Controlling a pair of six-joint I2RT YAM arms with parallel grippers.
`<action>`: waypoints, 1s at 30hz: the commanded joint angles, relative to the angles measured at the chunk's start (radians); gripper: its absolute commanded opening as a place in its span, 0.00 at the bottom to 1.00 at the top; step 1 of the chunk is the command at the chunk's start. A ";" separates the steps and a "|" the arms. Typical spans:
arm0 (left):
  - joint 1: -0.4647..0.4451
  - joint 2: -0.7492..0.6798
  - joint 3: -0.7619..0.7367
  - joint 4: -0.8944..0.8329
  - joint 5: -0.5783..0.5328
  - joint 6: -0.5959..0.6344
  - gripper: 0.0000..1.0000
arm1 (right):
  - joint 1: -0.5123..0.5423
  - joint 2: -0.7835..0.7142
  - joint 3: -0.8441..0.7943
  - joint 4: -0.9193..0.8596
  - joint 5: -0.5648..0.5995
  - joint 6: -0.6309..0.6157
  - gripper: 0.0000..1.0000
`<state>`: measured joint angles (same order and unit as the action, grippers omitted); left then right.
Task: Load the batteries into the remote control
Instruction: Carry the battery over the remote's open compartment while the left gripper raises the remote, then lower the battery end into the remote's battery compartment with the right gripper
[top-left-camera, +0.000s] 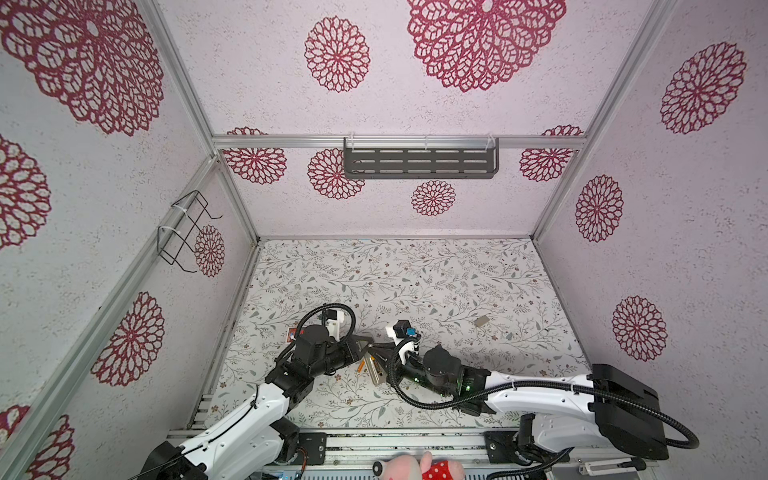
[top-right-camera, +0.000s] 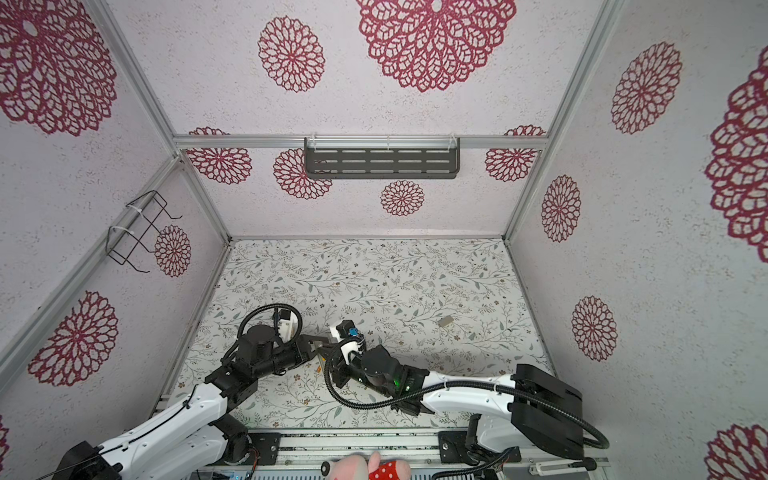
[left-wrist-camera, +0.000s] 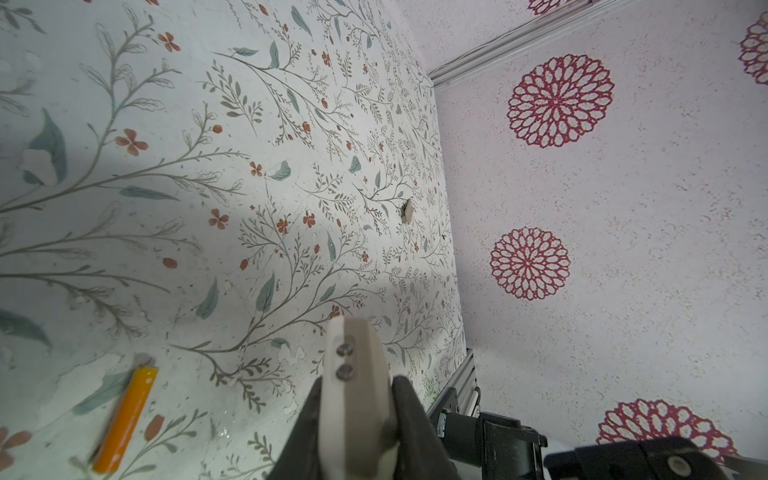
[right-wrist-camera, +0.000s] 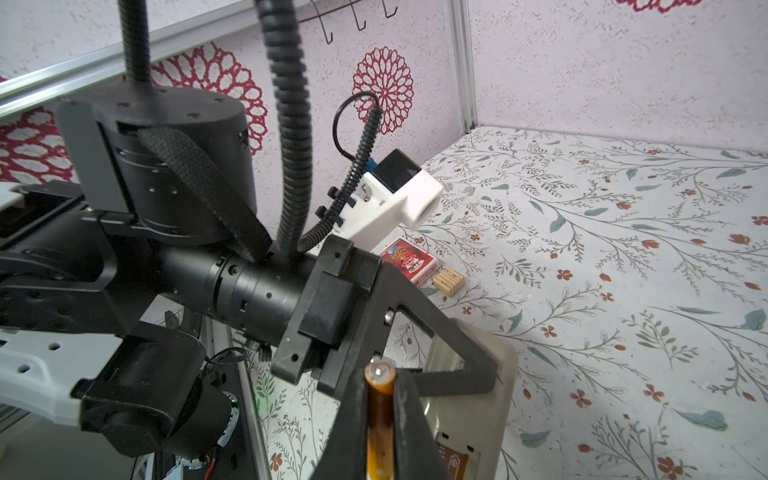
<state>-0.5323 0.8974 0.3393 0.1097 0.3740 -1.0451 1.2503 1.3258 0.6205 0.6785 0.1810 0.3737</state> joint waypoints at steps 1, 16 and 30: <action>-0.009 -0.036 -0.024 0.051 0.019 0.007 0.00 | 0.004 -0.010 -0.022 0.067 0.052 -0.018 0.00; -0.012 -0.062 -0.044 0.054 -0.004 0.013 0.00 | 0.004 0.046 -0.019 0.029 0.088 0.005 0.00; -0.012 -0.084 -0.051 0.084 -0.009 0.008 0.00 | 0.004 0.090 -0.009 0.024 0.089 0.014 0.00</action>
<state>-0.5343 0.8284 0.2958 0.1452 0.3725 -1.0439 1.2503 1.4078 0.5800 0.6800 0.2554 0.3779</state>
